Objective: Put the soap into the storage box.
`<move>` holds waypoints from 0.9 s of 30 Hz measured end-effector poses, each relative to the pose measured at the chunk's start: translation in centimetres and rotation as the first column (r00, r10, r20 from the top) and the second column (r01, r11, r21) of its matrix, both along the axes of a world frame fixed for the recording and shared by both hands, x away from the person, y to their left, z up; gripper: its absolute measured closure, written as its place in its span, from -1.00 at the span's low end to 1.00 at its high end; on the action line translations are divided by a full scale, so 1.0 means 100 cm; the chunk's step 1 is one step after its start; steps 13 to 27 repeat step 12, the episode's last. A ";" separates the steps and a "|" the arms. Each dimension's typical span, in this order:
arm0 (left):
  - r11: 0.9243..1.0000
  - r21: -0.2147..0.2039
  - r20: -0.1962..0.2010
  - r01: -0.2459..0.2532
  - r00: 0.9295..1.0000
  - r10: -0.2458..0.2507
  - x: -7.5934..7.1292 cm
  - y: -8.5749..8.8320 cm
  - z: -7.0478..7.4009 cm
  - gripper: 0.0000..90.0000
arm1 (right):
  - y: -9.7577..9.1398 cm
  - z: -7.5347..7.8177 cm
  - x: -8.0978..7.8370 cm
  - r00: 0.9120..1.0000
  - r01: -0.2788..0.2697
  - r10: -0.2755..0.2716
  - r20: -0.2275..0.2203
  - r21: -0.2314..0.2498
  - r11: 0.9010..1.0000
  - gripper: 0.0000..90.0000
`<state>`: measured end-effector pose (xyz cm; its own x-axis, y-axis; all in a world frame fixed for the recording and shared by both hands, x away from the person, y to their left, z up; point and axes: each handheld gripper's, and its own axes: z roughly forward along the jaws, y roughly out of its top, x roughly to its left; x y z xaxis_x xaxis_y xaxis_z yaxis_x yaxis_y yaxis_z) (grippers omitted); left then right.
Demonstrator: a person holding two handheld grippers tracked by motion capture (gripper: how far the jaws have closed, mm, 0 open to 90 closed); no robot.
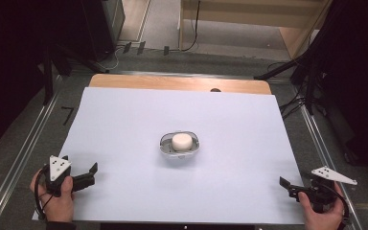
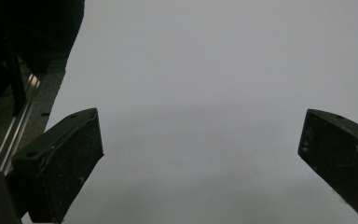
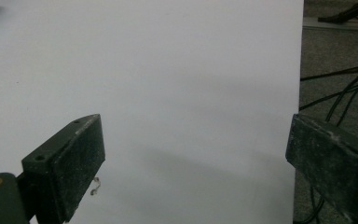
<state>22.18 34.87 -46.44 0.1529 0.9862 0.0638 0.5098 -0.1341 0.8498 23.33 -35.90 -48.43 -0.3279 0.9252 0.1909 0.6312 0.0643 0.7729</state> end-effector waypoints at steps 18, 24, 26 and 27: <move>1.000 0.000 -0.003 -0.006 1.000 0.006 0.000 0.000 0.000 -1.00 | 0.007 0.008 -0.006 0.997 -0.040 0.039 0.069 0.013 0.999 -0.66; 1.000 0.000 -0.003 -0.006 1.000 0.006 0.000 0.000 0.000 -1.00 | 0.007 0.008 -0.006 0.997 -0.040 0.039 0.069 0.013 0.999 -0.66; 1.000 0.000 -0.003 -0.006 1.000 0.006 0.000 0.000 0.000 -1.00 | 0.007 0.008 -0.006 0.997 -0.040 0.039 0.069 0.013 0.999 -0.66; 1.000 0.000 -0.003 -0.006 1.000 0.006 0.000 0.000 0.000 -1.00 | 0.007 0.008 -0.006 0.997 -0.040 0.039 0.069 0.013 0.999 -0.66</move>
